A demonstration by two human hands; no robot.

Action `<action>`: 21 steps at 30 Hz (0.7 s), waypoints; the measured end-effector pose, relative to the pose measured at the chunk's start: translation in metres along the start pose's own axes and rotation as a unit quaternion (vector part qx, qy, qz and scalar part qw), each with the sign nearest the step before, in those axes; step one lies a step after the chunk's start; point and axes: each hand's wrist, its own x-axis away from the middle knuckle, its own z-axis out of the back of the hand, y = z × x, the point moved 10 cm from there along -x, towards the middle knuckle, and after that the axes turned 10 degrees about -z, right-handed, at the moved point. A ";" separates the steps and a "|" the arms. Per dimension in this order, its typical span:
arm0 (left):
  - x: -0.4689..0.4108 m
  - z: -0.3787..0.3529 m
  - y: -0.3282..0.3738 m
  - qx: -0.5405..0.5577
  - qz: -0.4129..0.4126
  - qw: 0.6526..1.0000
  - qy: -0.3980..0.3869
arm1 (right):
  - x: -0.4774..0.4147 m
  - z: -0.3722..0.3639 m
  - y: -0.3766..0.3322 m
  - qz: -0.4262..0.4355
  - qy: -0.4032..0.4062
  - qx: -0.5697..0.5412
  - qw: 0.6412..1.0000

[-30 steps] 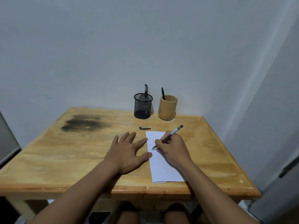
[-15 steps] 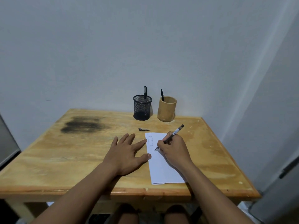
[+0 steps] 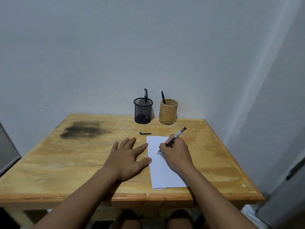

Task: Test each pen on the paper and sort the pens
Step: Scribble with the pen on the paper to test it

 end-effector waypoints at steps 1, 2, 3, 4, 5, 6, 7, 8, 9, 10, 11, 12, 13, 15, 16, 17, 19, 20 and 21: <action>0.000 0.000 0.000 0.000 -0.001 1.000 -0.001 | 0.001 0.001 -0.001 0.002 0.000 -0.002 1.000; 0.000 -0.001 0.000 0.000 0.000 1.000 0.000 | 0.001 0.001 -0.001 0.004 0.002 -0.003 1.000; 0.000 0.000 0.000 0.002 0.000 1.000 0.001 | 0.001 0.001 -0.001 0.004 0.005 -0.008 1.000; 0.000 0.000 0.000 0.004 0.002 1.000 0.000 | -0.001 0.002 0.001 0.003 0.009 -0.018 1.000; -0.001 0.000 0.000 0.006 0.003 1.000 0.000 | -0.002 0.003 0.002 0.000 0.013 -0.037 0.999; -0.001 -0.001 -0.001 0.009 0.004 1.000 -0.001 | -0.003 0.005 0.003 -0.002 0.018 -0.057 0.998; -0.002 0.001 0.000 0.015 0.003 1.000 0.004 | -0.004 0.007 0.002 -0.002 0.023 -0.074 0.997; -0.002 0.002 0.000 0.025 0.003 1.000 0.012 | -0.006 0.009 0.000 0.002 0.023 -0.089 0.996; -0.003 0.006 0.002 0.038 0.001 0.999 0.028 | -0.006 0.011 -0.004 0.007 0.020 -0.105 0.994; -0.004 0.011 0.002 0.054 0.002 0.997 0.048 | -0.007 0.014 -0.008 0.009 0.015 -0.125 0.992; -0.006 0.019 0.002 0.071 0.008 0.995 0.075 | -0.009 0.016 -0.012 0.008 0.007 -0.144 0.989; -0.008 0.028 0.001 0.090 0.020 0.990 0.105 | -0.012 0.018 -0.014 0.006 -0.002 -0.159 0.987; -0.011 0.037 -0.001 0.109 0.034 0.984 0.137 | -0.015 0.019 -0.017 0.007 -0.013 -0.170 0.985; -0.024 0.049 -0.010 0.141 0.062 0.971 0.183 | -0.022 0.020 -0.021 0.006 -0.034 -0.193 0.981; -0.034 0.049 -0.017 0.150 0.075 0.967 0.190 | -0.026 0.021 -0.021 0.001 -0.046 -0.213 0.976; -0.044 0.049 -0.024 0.153 0.085 0.967 0.186 | -0.028 0.020 -0.021 -0.005 -0.055 -0.231 0.971; -0.063 0.045 -0.036 0.129 0.106 0.973 0.159 | -0.032 0.021 -0.020 -0.014 -0.060 -0.244 0.968; -0.070 0.044 -0.039 0.107 0.114 0.977 0.147 | -0.034 0.022 -0.019 -0.017 -0.056 -0.243 0.968; -0.076 0.043 -0.041 0.082 0.118 0.980 0.140 | -0.035 0.023 -0.018 -0.019 -0.049 -0.240 0.969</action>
